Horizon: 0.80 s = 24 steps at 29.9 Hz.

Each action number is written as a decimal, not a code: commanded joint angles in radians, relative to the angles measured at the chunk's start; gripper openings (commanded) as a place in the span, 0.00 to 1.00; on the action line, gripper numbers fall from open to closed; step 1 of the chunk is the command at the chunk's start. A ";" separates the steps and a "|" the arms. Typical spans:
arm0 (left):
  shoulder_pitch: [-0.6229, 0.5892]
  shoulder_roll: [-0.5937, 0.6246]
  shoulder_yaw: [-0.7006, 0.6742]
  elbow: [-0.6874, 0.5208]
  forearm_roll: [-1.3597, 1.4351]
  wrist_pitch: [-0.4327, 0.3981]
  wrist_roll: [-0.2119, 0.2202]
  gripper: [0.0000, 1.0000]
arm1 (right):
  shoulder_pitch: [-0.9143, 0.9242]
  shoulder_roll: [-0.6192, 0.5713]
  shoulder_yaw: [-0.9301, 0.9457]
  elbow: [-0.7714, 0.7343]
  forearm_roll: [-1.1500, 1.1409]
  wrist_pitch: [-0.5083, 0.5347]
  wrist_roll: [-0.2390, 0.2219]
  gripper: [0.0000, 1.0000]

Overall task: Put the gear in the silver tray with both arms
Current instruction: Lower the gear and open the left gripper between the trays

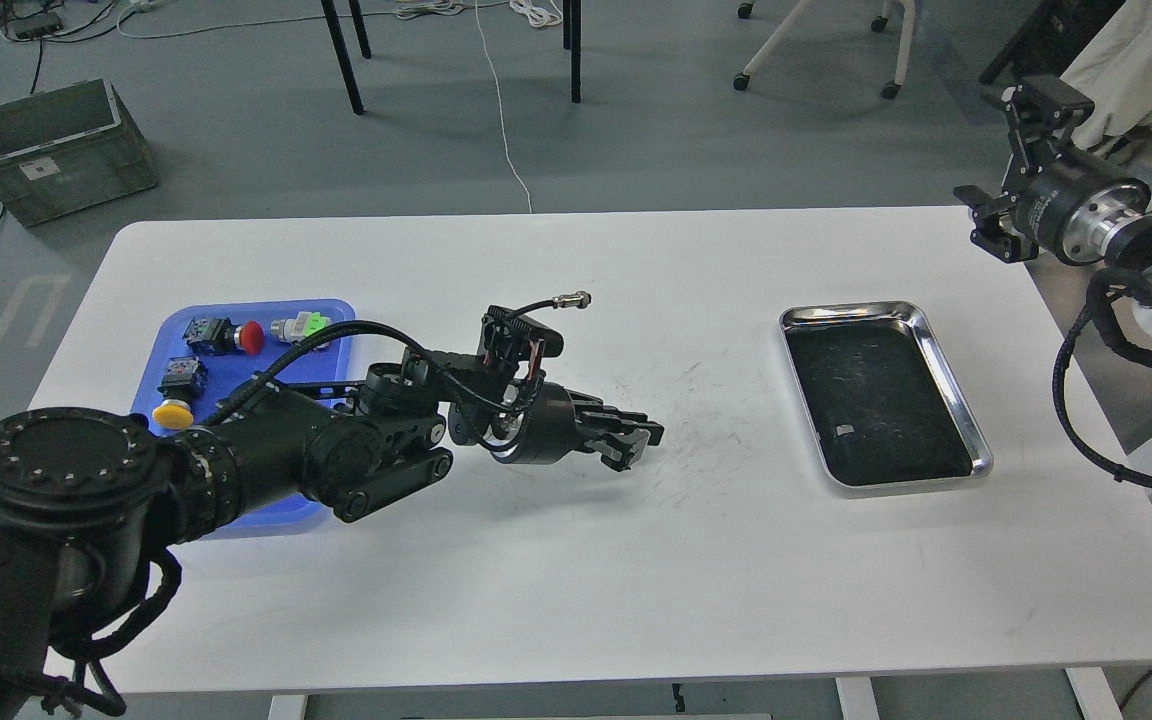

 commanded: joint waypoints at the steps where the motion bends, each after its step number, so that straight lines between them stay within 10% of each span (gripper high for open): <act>1: 0.000 0.000 0.001 0.000 -0.011 -0.001 0.000 0.20 | -0.004 0.000 -0.001 0.006 -0.002 0.004 -0.002 0.99; 24: 0.002 0.000 0.000 -0.002 -0.029 -0.012 0.000 0.35 | 0.004 -0.039 -0.066 0.012 -0.006 0.015 -0.002 0.99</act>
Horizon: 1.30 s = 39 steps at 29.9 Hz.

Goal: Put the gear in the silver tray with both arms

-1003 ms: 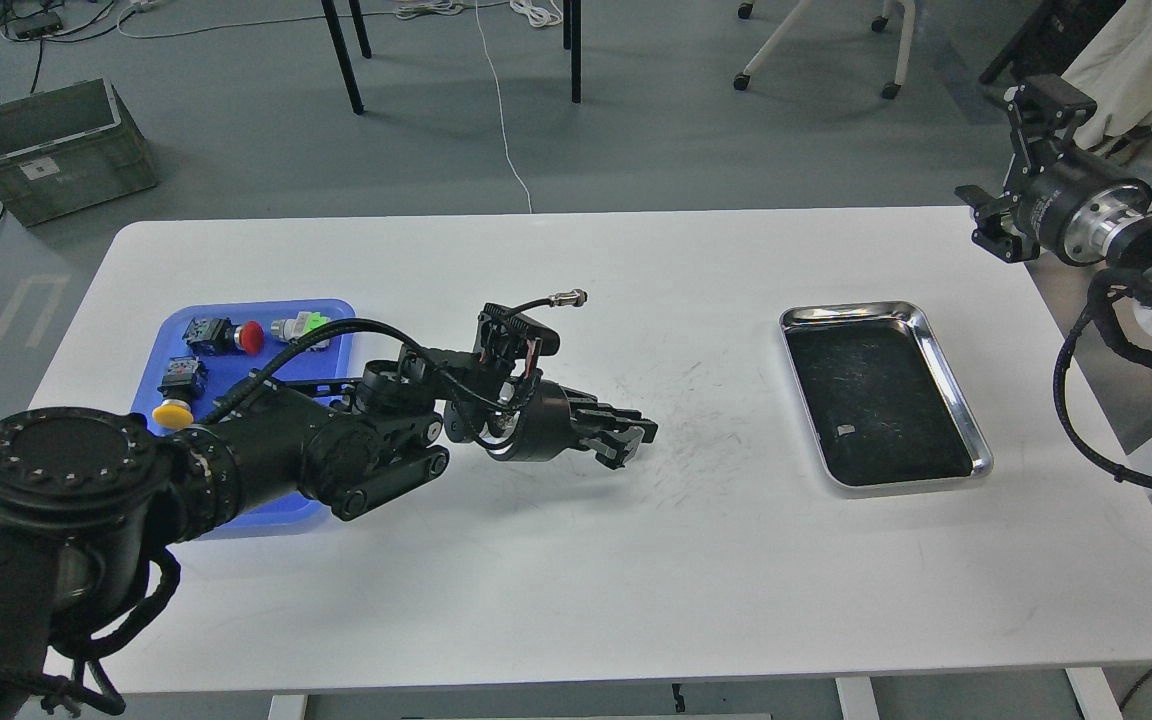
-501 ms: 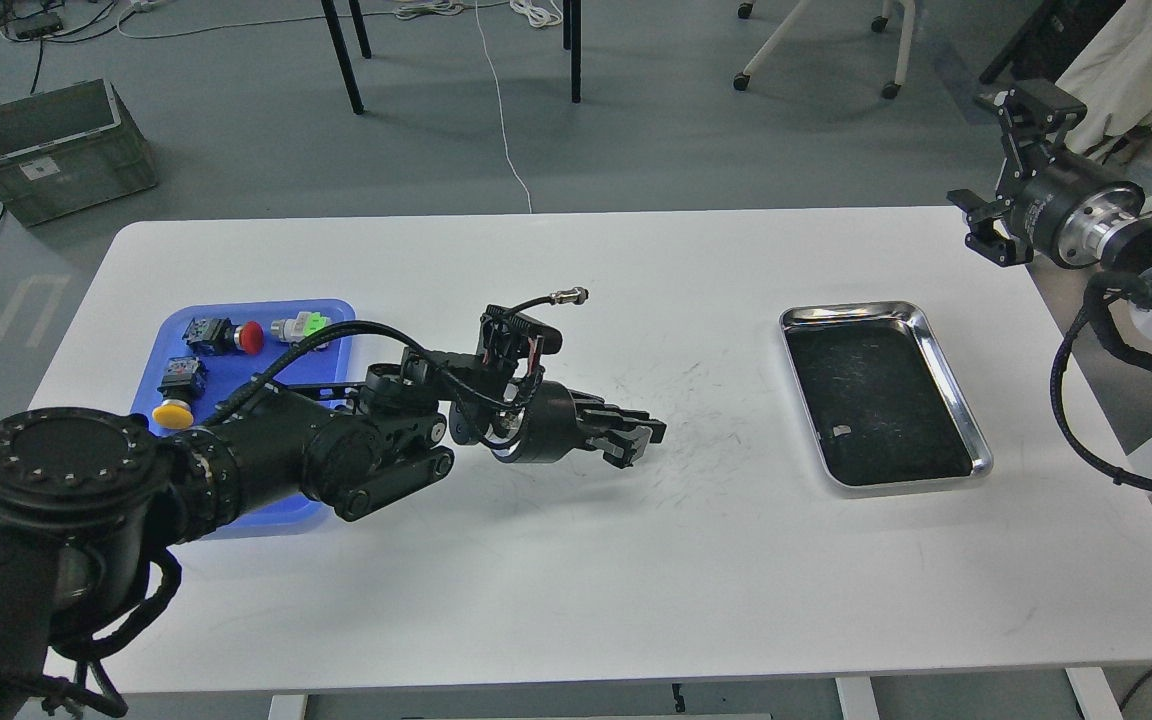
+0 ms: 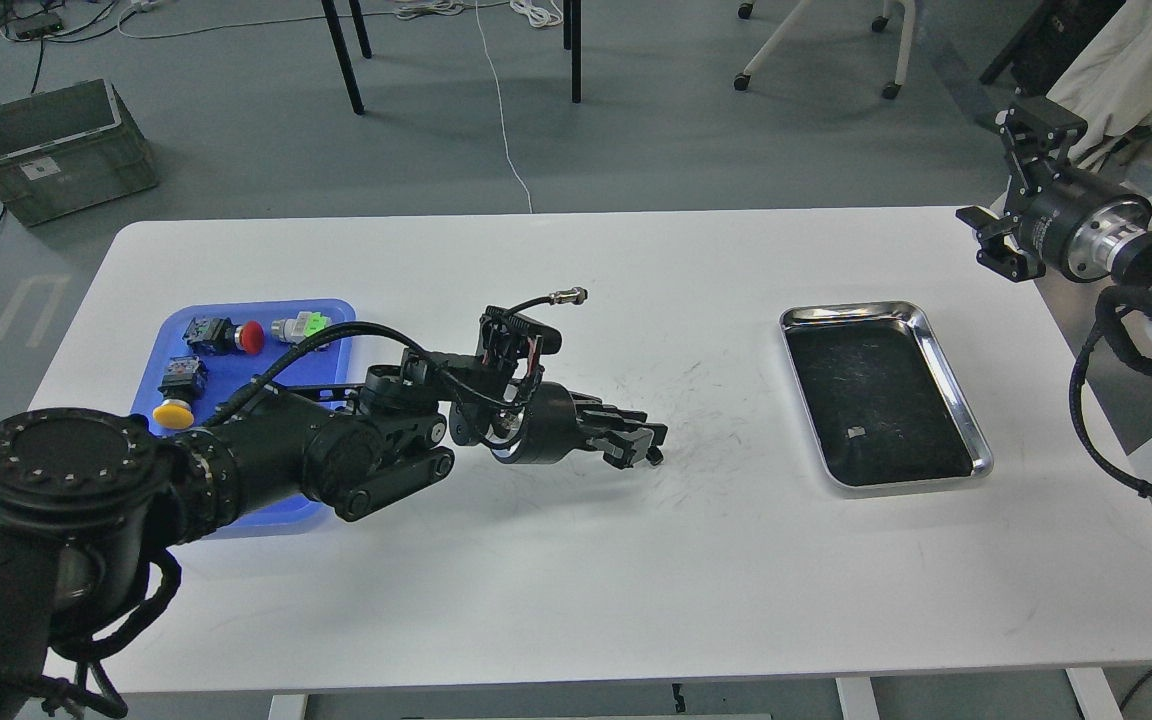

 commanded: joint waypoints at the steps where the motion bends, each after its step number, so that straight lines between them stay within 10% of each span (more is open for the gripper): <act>1: 0.000 0.000 0.000 0.000 -0.010 -0.004 0.000 0.37 | 0.000 -0.002 0.000 0.000 0.001 0.000 0.000 0.99; 25: -0.130 0.000 -0.133 0.045 -0.322 -0.012 0.000 0.80 | 0.063 -0.037 -0.157 0.031 -0.133 0.000 -0.006 0.98; 39: -0.141 0.322 -0.158 0.115 -0.622 -0.010 0.000 0.84 | 0.172 -0.077 -0.272 0.188 -0.320 0.025 -0.009 0.98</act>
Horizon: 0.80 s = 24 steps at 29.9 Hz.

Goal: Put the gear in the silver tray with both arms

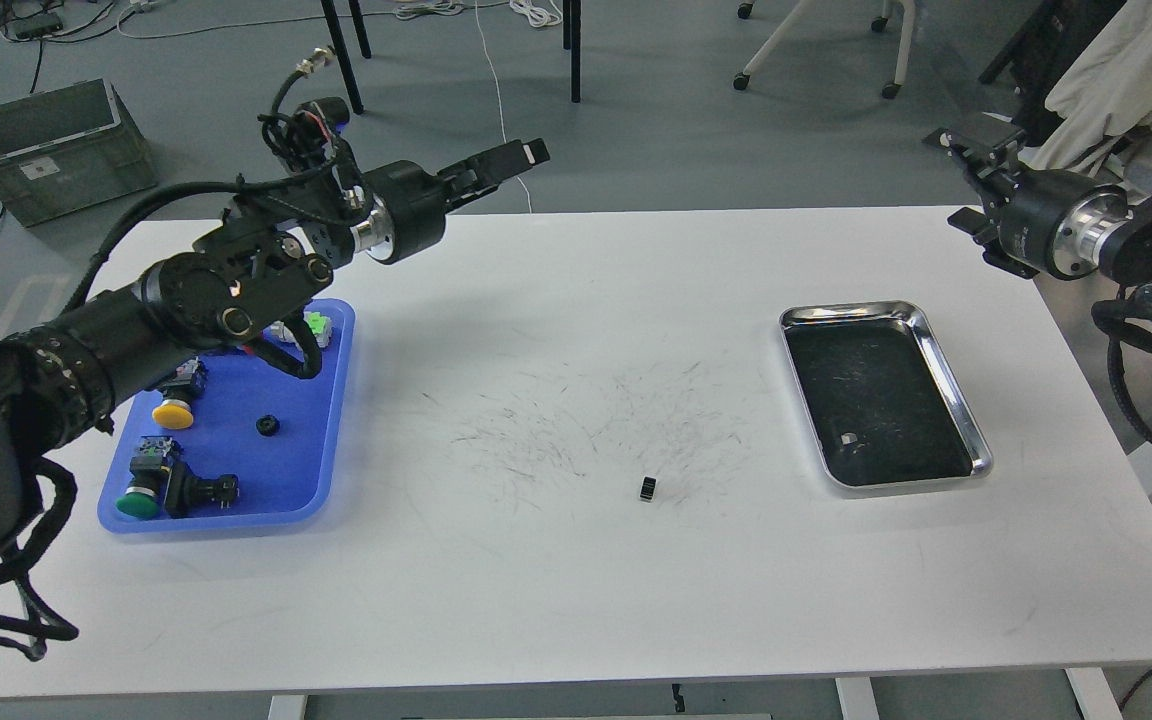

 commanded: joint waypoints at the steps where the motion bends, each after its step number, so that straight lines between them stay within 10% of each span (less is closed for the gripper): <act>1: 0.005 0.092 -0.019 0.002 -0.054 -0.002 0.000 0.85 | 0.026 -0.012 -0.033 0.052 -0.032 0.025 0.001 0.98; 24: 0.114 0.345 -0.134 0.022 -0.338 -0.056 0.000 0.92 | 0.236 0.079 -0.231 0.057 -0.183 0.133 0.013 0.99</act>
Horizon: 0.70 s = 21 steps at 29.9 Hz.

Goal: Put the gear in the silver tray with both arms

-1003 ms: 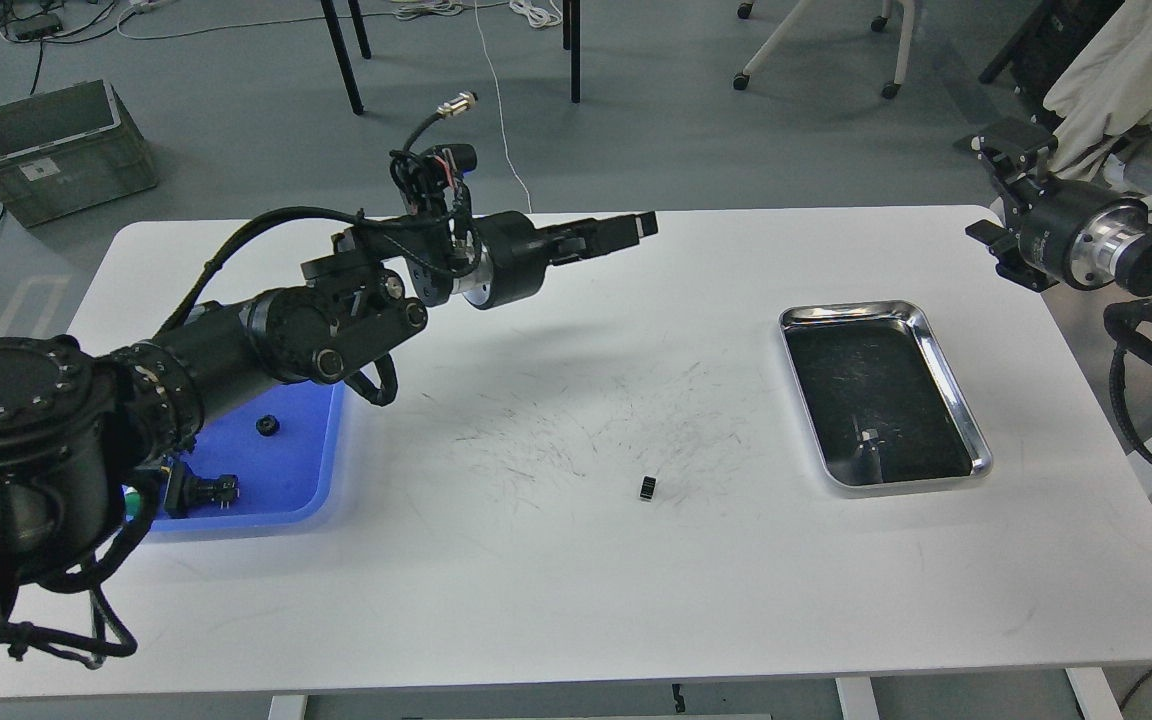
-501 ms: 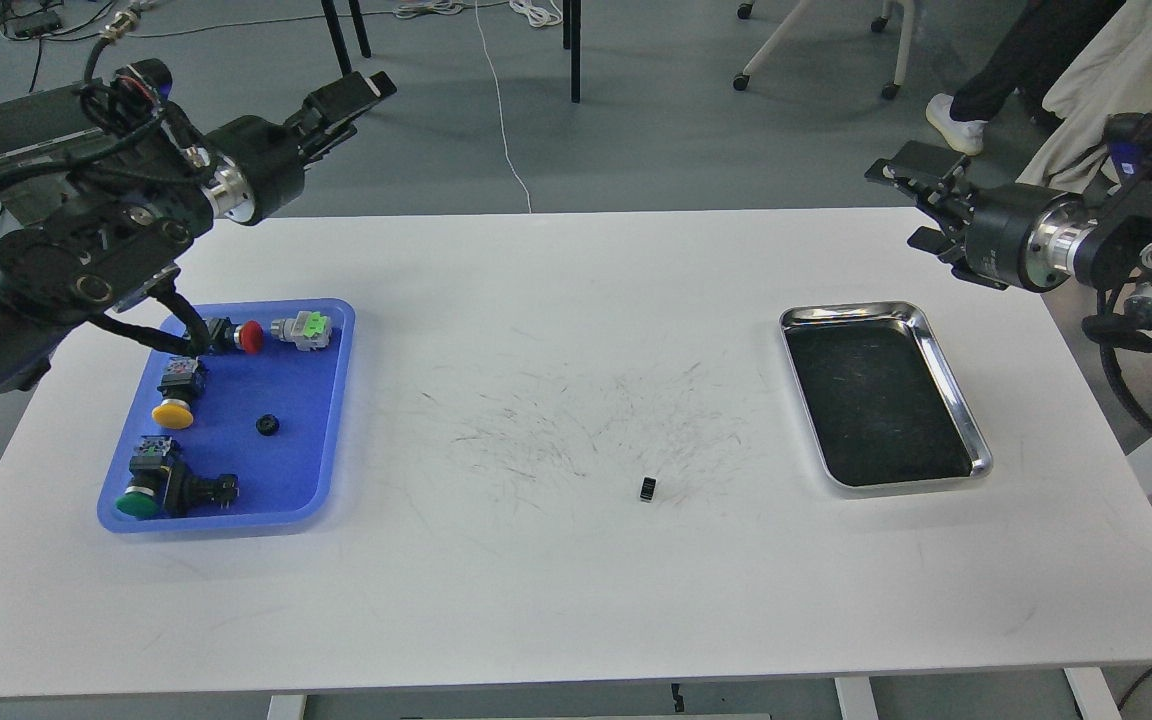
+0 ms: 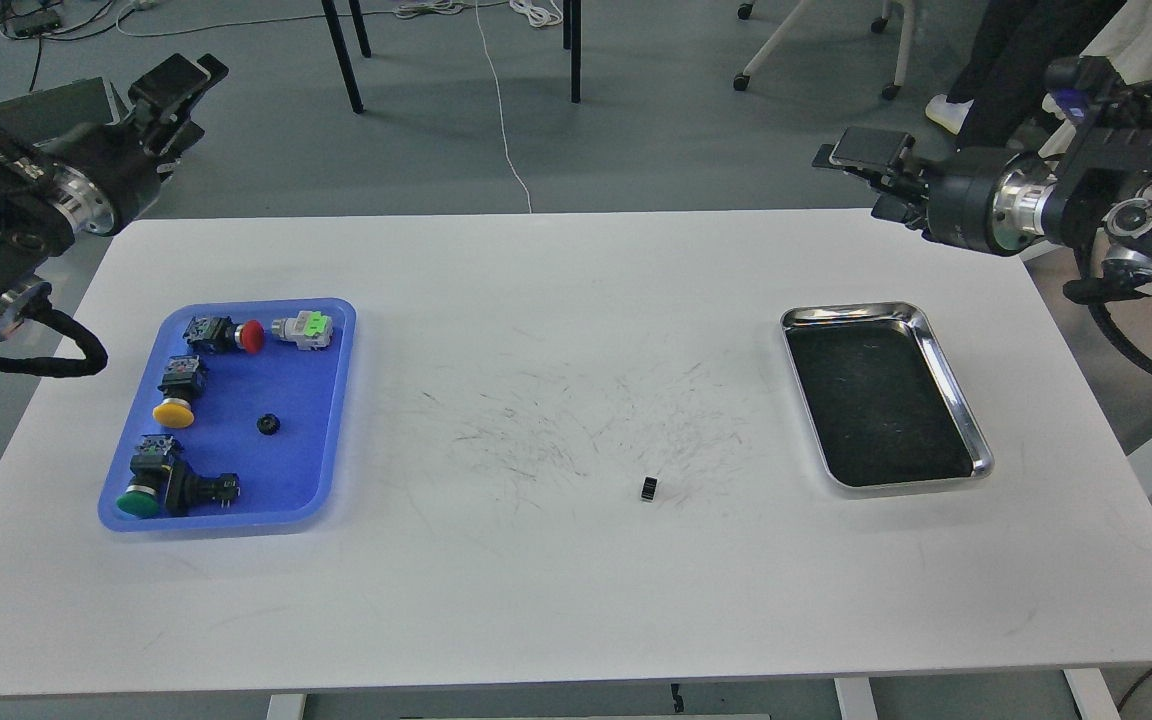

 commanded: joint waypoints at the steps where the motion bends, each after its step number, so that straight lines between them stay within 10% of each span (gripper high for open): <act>1: 0.009 0.025 -0.013 0.000 -0.060 -0.027 0.000 0.92 | 0.002 0.040 0.002 -0.004 -0.018 -0.002 -0.003 0.99; 21: 0.040 0.045 -0.127 0.005 -0.379 -0.094 0.000 0.97 | 0.095 0.159 -0.107 0.070 -0.447 0.193 0.060 0.98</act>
